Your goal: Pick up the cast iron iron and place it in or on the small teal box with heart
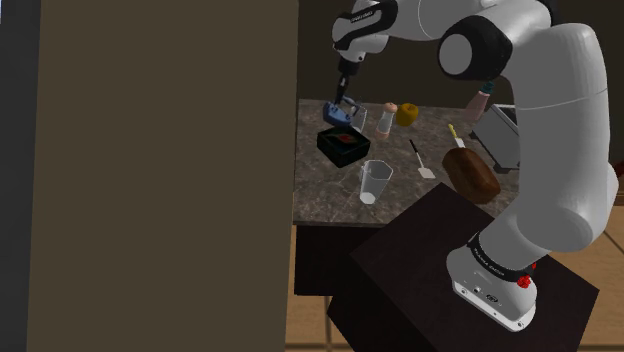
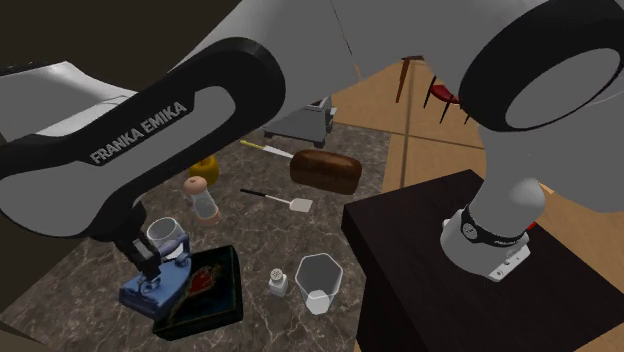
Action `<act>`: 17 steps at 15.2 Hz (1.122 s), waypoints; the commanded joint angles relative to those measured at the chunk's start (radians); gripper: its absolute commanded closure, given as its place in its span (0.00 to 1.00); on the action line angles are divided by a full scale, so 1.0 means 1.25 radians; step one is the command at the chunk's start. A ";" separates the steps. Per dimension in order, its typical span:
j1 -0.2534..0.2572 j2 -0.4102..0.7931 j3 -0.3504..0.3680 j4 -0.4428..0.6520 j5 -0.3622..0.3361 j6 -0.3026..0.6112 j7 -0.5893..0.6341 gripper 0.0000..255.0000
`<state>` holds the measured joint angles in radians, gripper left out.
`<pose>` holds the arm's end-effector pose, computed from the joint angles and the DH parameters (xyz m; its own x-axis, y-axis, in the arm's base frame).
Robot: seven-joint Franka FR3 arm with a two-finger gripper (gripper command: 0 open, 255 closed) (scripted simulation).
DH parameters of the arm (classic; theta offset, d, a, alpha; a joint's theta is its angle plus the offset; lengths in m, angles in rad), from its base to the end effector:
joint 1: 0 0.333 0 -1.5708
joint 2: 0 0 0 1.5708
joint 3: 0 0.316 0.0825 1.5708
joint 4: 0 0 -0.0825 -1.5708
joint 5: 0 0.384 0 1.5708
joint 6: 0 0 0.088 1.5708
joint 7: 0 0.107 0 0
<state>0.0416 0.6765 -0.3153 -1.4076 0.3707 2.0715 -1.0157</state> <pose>0.7138 -0.1333 0.3204 0.8013 0.5857 0.1220 0.5947 -0.8021 -0.0554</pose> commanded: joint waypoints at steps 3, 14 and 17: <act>-0.002 0.021 0.005 -0.008 0.008 0.029 -0.007 1.00; -0.011 0.086 0.023 -0.024 0.033 0.108 -0.030 1.00; -0.011 0.086 0.023 -0.024 0.033 0.108 -0.030 1.00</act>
<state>0.0313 0.7763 -0.2841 -1.4300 0.4131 2.2070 -1.0530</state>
